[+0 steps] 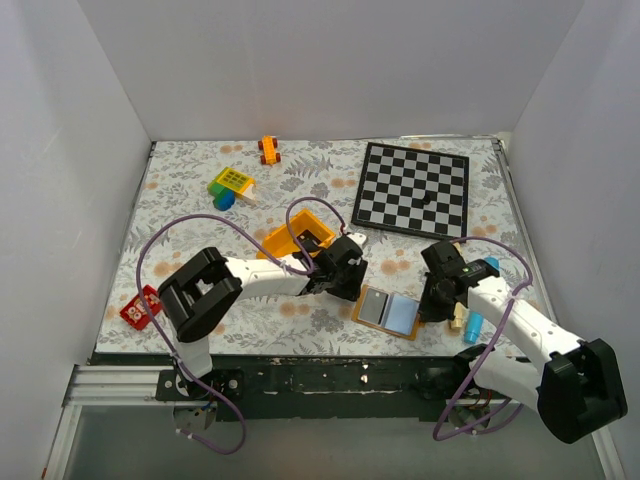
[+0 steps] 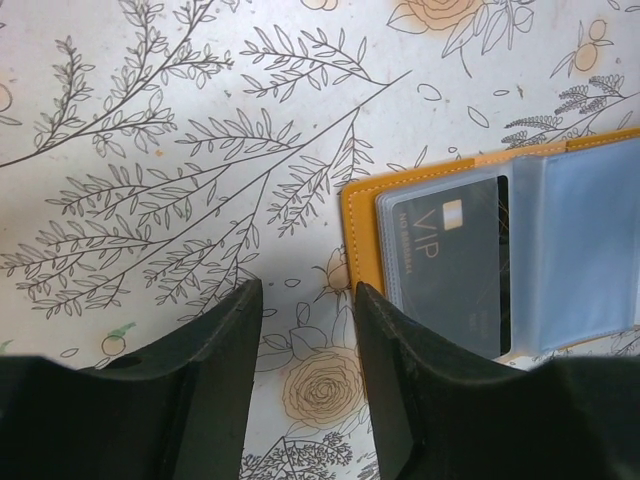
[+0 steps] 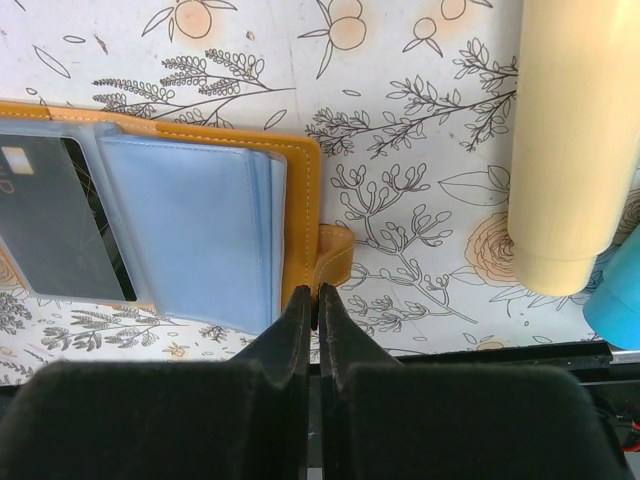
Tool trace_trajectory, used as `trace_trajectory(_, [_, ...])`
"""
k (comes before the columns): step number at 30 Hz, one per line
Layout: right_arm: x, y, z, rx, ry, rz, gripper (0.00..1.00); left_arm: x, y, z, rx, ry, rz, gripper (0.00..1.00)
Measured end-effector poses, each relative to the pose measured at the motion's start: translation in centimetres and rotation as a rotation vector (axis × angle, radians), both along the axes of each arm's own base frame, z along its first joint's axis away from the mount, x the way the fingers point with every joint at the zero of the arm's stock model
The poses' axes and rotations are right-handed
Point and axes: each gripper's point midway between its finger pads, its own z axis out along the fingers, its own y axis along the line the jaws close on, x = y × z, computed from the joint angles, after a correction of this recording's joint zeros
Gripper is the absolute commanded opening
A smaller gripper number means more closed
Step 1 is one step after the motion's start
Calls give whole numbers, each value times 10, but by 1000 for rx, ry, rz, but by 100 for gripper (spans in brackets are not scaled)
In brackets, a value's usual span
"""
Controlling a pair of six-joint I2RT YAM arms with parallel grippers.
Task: Put the credit cards into the card holder
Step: Close the card holder at the center of the board.
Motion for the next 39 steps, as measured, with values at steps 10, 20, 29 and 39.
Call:
trace_trajectory(10, [1,0,-3,-3,9,-4,1,-10,-14,0,-82,50,-44,35])
trace_trajectory(20, [1,5,-10,11,25,1,1,-28,-30,3,-218,126,-94,34])
trace_trajectory(29, [-2,4,-16,10,40,2,1,-36,-34,5,-280,162,-107,35])
trace_trajectory(39, [0,1,1,13,-14,-1,1,-37,-35,13,-317,170,-108,34])
